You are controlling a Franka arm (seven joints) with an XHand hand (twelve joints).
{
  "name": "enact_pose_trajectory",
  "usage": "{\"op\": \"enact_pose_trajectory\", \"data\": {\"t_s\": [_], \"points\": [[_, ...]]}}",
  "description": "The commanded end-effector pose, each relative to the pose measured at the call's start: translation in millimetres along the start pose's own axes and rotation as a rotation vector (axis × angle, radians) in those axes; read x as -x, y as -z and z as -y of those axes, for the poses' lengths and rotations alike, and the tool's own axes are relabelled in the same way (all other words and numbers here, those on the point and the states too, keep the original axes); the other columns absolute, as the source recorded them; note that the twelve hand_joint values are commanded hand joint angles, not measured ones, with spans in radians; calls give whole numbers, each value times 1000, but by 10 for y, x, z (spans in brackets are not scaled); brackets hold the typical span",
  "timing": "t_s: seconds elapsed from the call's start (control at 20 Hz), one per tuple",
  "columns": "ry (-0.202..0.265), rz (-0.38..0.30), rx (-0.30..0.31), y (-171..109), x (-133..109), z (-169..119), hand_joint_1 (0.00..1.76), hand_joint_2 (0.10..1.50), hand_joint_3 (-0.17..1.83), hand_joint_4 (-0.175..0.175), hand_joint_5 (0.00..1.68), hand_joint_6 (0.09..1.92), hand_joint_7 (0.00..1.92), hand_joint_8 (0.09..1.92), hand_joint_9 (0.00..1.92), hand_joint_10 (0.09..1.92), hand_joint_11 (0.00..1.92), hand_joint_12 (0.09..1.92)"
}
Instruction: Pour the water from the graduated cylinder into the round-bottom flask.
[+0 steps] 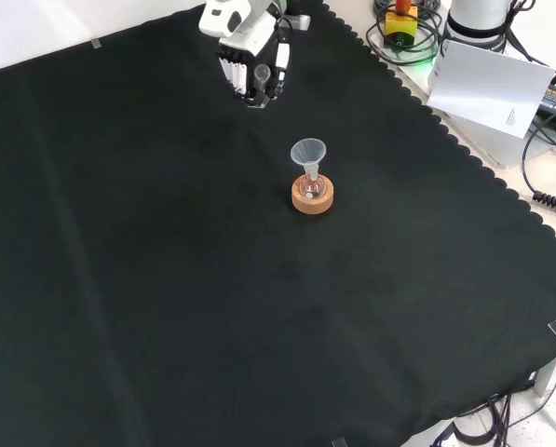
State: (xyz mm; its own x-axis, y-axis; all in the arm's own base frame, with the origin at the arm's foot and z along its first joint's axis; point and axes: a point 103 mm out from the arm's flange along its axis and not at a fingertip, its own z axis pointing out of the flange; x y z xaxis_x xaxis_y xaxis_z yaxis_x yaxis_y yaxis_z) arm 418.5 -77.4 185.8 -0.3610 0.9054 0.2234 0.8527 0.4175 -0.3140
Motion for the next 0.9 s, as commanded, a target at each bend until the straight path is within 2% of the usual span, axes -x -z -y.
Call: {"op": "enact_pose_trajectory", "data": {"t_s": [0.05,0.2,0.5,0.9], "points": [[2,15,-17,5,-69,43,1270,1090,0,-175,1020,945,1057,918,1514,87,1305,696],[5,31,-42,5,-128,50,1270,1090,0,-175,1019,946,1056,920,1513,87,1305,695],[11,92,-130,-9,-286,10,1270,1091,0,-175,1018,948,1054,922,1513,87,1305,694],[10,204,-235,-88,-503,-56,1269,1091,0,-175,1017,950,1053,924,1513,87,1305,693]]}}
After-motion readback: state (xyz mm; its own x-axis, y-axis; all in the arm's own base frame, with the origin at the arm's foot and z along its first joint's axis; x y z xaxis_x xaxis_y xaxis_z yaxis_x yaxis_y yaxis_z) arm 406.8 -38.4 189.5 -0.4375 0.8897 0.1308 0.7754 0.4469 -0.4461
